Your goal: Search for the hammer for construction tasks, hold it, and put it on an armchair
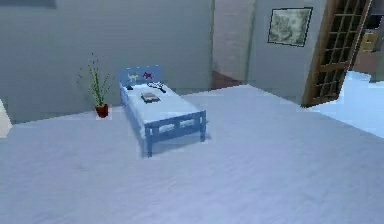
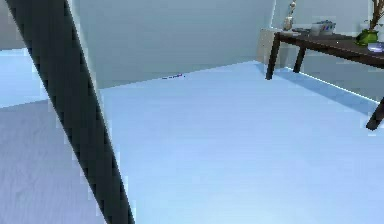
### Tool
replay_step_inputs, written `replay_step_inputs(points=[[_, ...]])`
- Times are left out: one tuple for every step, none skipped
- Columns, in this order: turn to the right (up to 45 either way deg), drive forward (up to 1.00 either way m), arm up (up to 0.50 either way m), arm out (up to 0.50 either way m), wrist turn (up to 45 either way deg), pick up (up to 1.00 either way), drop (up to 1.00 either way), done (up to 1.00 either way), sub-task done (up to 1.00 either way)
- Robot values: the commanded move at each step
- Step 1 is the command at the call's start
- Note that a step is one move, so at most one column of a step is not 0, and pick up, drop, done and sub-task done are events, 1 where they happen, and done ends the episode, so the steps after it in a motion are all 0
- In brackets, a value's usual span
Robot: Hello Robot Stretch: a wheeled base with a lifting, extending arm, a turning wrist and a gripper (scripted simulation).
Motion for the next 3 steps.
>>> replay_step_inputs(points=[[0.0, 0.30, 0.00, 0.00, 0.0, 0.00, 0.00, 0.00, 0.00], [45.0, 0.00, 0.00, 0.00, 0.0, 0.00, 0.00, 0.00, 0.00], [0.0, 1.00, 0.00, 0.00, 0.0, 0.00, 0.00, 0.00, 0.00]])
